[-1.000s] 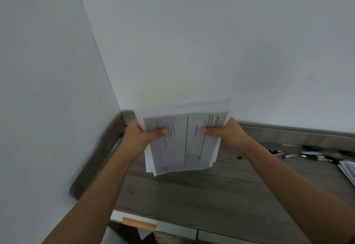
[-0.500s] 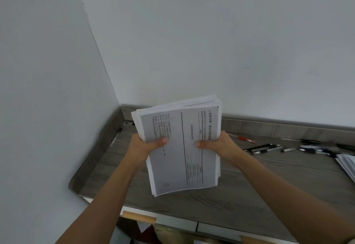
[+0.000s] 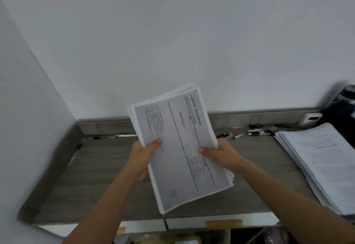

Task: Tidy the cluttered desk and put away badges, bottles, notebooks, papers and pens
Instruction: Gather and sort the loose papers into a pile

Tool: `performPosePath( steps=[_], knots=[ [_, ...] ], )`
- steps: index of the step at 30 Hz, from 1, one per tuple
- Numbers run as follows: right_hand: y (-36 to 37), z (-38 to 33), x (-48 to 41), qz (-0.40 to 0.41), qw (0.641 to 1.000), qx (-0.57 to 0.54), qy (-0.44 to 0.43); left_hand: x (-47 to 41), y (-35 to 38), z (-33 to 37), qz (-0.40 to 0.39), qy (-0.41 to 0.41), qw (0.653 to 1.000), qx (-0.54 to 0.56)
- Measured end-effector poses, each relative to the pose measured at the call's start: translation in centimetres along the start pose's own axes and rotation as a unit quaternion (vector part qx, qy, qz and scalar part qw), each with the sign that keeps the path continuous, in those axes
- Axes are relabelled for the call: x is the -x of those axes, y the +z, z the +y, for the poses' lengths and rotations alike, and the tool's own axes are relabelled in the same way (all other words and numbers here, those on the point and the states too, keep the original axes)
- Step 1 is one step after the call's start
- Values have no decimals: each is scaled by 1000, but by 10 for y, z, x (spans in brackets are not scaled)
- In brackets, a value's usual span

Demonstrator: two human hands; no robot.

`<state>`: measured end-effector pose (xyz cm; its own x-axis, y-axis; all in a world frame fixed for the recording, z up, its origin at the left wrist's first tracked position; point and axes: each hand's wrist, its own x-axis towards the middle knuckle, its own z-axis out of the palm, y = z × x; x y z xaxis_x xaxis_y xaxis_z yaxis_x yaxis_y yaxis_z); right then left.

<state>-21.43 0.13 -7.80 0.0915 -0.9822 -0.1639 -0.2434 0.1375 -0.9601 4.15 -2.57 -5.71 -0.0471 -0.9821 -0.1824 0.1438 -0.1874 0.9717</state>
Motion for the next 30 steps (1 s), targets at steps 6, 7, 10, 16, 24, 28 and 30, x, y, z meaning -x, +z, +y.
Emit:
performPosePath(
  steps=[6,7,10,16,24,28,30],
  knots=[
    [-96,38,91,122,990,12,69,41,122,-51,-81,-72,993,-39],
    [-112,45,106,137,987,15,76,47,140,-61,-87,-85,991,-50],
    [-166,67,157,184,976,33,110,71,204,-90,-109,-117,983,-90],
    [-255,107,210,231,951,76,190,105,302,-110,-158,-132,970,-127],
    [-350,148,202,263,924,133,244,93,389,-122,-219,-120,958,-138],
    [-384,151,175,262,914,180,251,66,423,-129,-229,-128,953,-152],
    [-399,155,160,258,906,213,257,55,434,-130,-235,-141,950,-146]
  ],
)
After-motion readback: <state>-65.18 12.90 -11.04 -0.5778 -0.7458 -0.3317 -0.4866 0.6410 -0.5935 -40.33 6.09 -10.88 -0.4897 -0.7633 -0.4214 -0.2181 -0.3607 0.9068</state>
